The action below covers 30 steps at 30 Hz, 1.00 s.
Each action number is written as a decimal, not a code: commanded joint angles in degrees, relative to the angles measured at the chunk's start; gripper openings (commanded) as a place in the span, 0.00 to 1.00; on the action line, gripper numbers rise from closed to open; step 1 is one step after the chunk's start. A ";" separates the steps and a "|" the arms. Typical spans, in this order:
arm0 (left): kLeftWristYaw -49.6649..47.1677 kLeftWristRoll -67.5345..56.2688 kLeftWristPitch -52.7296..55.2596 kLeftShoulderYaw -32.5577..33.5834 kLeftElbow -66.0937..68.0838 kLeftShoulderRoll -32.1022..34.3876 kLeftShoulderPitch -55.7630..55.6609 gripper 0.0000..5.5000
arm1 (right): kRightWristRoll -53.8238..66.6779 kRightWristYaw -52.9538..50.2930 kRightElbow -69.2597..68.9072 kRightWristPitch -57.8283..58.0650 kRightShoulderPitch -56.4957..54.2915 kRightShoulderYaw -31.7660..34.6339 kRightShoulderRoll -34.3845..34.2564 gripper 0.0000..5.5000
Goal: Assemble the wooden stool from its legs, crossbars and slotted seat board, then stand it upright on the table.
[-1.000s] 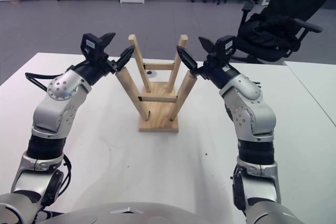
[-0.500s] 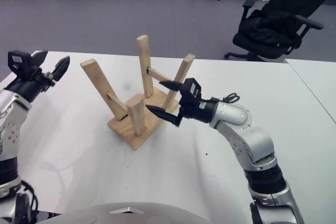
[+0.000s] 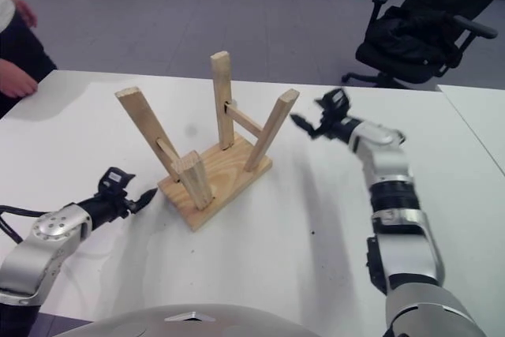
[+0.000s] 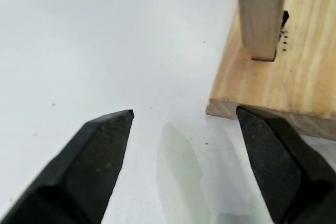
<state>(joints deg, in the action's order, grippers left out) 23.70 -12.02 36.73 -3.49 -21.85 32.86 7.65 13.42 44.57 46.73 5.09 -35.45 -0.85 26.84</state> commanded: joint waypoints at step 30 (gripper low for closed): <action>0.93 9.61 -13.59 -5.96 14.98 -7.07 1.17 0.66 | -3.31 -0.75 -26.54 0.30 28.79 3.32 3.81 0.82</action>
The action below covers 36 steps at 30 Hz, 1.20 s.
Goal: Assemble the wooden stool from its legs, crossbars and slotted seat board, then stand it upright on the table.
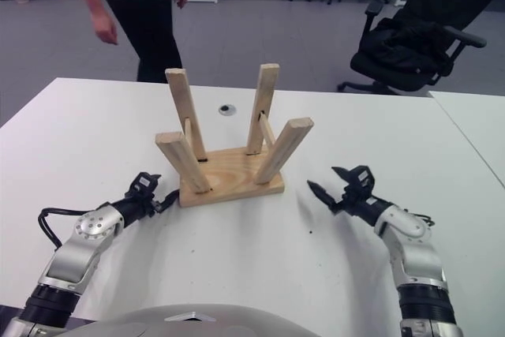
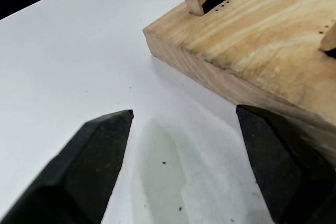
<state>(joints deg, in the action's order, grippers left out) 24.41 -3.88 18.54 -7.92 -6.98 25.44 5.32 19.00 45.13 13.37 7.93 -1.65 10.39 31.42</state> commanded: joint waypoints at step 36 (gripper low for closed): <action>34.49 -25.99 19.47 19.57 -27.34 31.77 14.79 0.66 | 14.13 23.62 -46.01 30.20 25.82 10.84 29.96 0.82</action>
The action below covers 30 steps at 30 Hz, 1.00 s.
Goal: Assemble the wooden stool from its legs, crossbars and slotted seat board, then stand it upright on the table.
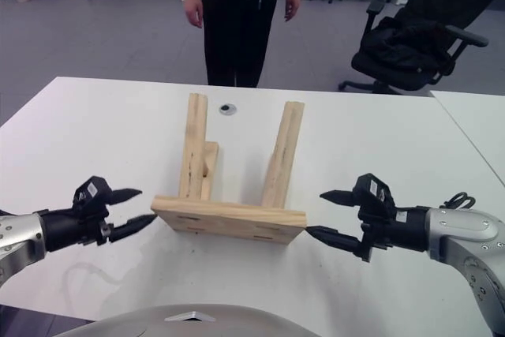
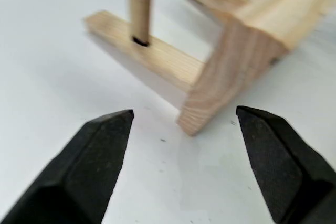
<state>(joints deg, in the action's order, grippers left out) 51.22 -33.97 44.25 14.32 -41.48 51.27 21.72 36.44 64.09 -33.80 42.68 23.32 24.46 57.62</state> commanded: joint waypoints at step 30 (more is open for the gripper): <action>17.21 -37.67 3.63 -3.54 14.85 6.46 -44.91 0.30 | 37.96 5.50 5.85 6.24 -40.93 -5.96 6.23 0.28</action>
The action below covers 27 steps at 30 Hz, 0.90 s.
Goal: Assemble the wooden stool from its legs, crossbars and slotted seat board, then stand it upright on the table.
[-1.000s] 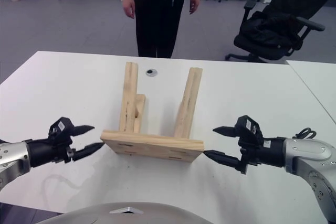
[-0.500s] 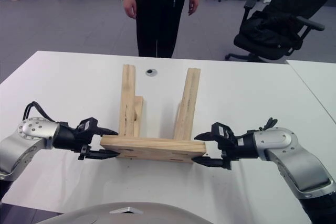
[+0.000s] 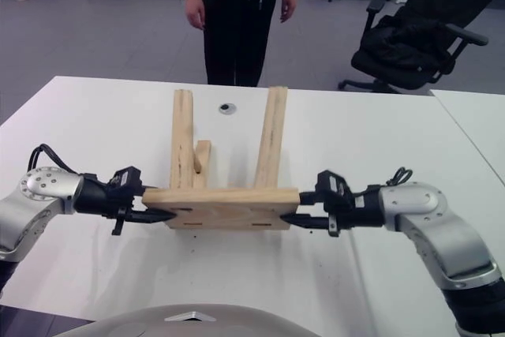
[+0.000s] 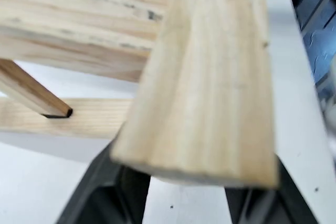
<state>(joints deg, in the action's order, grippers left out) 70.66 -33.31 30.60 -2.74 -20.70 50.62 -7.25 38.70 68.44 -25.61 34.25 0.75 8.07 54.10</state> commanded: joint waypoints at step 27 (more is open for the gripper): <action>-13.62 -78.62 61.88 -17.71 57.88 1.70 -45.76 0.24 | 74.17 10.15 51.98 58.08 -59.61 -57.75 14.13 0.25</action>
<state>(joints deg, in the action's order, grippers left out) 53.89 -102.60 92.06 -24.89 36.54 54.59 -52.76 101.86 78.56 26.20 90.26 -64.06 -54.91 70.17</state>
